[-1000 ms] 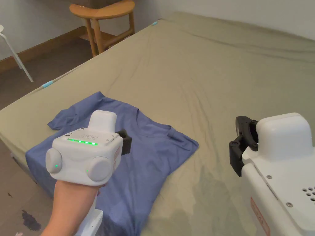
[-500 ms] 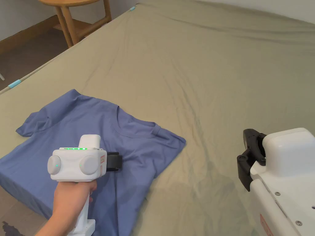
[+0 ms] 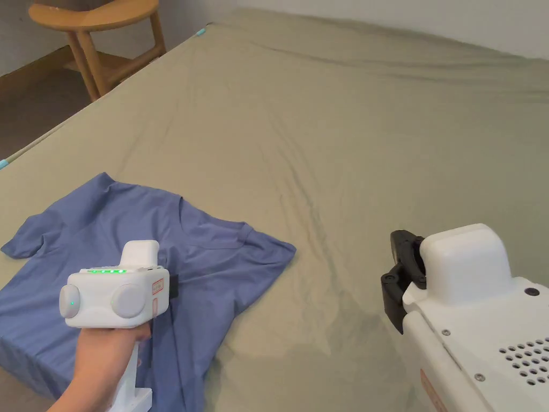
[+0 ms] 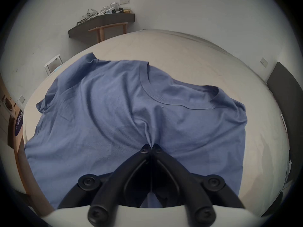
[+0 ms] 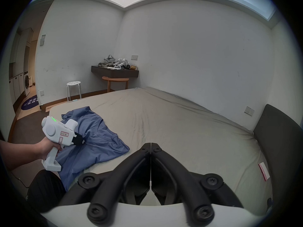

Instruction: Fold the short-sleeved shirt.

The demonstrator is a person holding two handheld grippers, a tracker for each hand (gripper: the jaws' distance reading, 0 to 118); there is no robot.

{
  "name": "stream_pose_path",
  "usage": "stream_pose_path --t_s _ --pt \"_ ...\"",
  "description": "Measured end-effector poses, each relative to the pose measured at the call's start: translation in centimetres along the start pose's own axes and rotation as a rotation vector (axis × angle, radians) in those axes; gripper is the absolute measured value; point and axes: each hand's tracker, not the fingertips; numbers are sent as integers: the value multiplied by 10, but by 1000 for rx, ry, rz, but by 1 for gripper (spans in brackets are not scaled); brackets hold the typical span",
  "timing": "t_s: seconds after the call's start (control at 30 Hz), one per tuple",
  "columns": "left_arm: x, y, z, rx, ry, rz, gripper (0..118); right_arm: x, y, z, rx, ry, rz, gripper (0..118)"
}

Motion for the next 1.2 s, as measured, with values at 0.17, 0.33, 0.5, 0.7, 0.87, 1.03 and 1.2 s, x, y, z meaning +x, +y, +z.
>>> stream_pose_path --t_s 0.17,0.33,0.5,0.7,0.87,1.03,1.2 --pt "-3 3 37 151 -85 107 0 7 4 23 25 -30 -1 1" --pt "4 16 88 292 -112 84 0 11 7 44 45 -53 -2 2" --pt "9 27 152 458 -170 163 0 15 10 67 72 -71 -12 2" --pt "27 63 241 699 -233 133 0 19 17 93 118 -103 -24 2" --pt "70 100 308 866 -261 -15 0 34 21 112 130 -126 -144 1" --pt "125 140 358 997 -373 -137 0 55 16 136 151 -222 -156 1" --pt "196 177 394 1082 -474 -291 0 88 6 167 165 -319 -226 2"
